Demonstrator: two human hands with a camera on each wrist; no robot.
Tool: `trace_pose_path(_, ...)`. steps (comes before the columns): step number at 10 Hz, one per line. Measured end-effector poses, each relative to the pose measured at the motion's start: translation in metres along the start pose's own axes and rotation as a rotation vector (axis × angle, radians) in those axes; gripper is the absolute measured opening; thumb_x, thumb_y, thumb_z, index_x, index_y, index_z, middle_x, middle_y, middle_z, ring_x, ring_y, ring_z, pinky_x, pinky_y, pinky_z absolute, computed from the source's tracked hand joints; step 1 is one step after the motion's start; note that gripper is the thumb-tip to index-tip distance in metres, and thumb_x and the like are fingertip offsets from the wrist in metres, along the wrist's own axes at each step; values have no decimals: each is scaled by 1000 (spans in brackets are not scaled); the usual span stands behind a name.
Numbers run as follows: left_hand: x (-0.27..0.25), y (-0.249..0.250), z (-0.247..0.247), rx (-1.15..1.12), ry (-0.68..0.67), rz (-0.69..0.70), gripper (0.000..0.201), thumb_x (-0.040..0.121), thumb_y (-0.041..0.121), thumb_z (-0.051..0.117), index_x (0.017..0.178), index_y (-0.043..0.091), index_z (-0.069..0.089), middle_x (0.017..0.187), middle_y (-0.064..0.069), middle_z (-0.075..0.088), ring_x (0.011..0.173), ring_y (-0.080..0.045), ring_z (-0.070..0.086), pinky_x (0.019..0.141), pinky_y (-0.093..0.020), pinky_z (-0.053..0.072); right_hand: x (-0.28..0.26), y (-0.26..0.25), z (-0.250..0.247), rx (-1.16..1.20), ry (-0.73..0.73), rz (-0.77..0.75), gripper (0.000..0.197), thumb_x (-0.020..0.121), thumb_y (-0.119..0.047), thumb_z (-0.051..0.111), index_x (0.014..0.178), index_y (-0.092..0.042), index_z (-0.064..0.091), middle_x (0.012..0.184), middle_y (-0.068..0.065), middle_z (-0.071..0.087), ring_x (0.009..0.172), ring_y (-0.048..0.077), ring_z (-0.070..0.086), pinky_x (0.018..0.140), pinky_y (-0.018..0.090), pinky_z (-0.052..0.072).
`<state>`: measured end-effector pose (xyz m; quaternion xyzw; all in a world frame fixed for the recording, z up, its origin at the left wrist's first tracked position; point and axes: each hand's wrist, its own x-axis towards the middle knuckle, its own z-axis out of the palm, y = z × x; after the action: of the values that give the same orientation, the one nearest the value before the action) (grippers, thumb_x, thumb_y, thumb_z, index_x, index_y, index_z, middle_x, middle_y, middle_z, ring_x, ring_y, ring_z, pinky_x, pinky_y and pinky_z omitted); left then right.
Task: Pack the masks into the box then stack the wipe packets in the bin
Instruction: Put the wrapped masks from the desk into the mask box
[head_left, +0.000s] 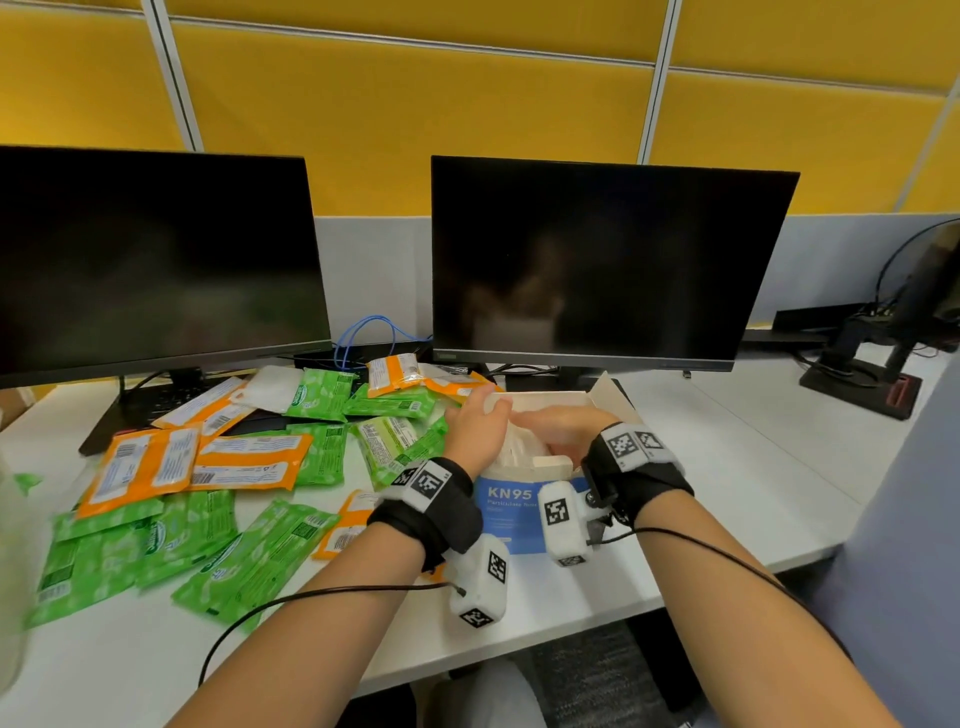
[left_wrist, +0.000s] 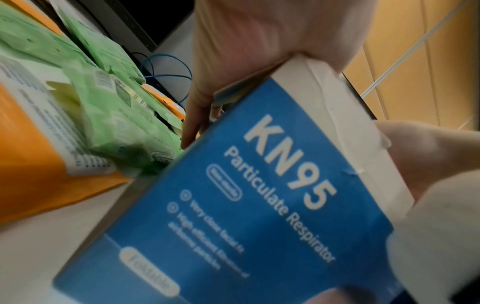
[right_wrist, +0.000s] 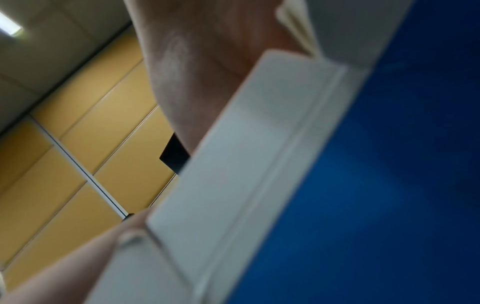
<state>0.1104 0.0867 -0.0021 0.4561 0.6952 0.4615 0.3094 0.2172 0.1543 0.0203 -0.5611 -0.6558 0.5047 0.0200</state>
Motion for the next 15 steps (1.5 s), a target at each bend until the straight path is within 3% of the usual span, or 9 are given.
trace_pose_path(2,-1,3,-8,-70,-76,-16,43,99,37,39,141,30,40,152,-9,25,136,-27,32,110,-38,28,-37,-20,2,-209,217,-44,63,94,-56,40,136,-10,44,134,13,52,119,29,53,98,38,45)
trace_pose_path(4,12,11,-68,24,-100,66,49,104,35,24,143,9,37,149,-9,37,137,-24,35,112,-37,26,-44,-70,18,-436,504,-420,32,89,-38,56,97,-8,63,102,12,61,109,30,59,78,29,44)
trace_pose_path(7,52,-60,-184,415,139,-110,36,101,19,34,114,-5,55,124,-25,55,116,-38,50,95,-39,39,5,-155,135,-164,418,-689,27,84,-22,56,107,-16,68,110,7,69,105,24,62,93,36,50)
trace_pose_path(9,81,-118,-236,428,265,-315,50,98,26,46,139,-1,39,146,-20,39,134,-35,38,107,-36,32,69,-153,189,-299,262,-472,48,85,-19,55,132,-10,51,133,15,54,122,32,50,101,38,42)
trace_pose_path(11,116,-136,-243,136,246,-377,48,97,17,48,141,0,38,144,-21,41,133,-36,40,101,-32,38,112,-128,184,-289,427,-9,75,85,-34,59,147,-10,24,156,25,6,144,43,3,116,53,10)
trace_pose_path(12,133,-143,-244,-29,262,-379,50,94,18,54,139,0,41,144,-21,42,132,-37,42,87,-28,38,134,-117,175,-161,526,97,81,83,-29,60,149,-8,20,155,26,12,144,41,9,118,48,10)
trace_pose_path(13,136,-140,-242,-157,300,-396,53,97,13,48,144,-4,31,150,-19,34,139,-33,34,101,-27,33,156,-109,167,-39,516,-88,65,69,-29,57,129,-4,49,126,18,58,121,37,51,104,47,40)
trace_pose_path(14,142,-144,-244,-313,349,-367,52,99,10,44,146,-2,27,154,-19,28,142,-29,28,114,-30,22,151,-107,163,20,485,-180,42,85,-15,55,126,-6,49,112,16,61,112,36,57,91,37,45)
trace_pose_path(15,147,-152,-243,-325,349,-370,46,91,18,57,133,0,50,140,-20,49,129,-33,48,106,-39,43,152,-107,161,-167,527,-149,22,87,-21,55,104,-6,55,104,14,59,113,35,57,90,35,46)
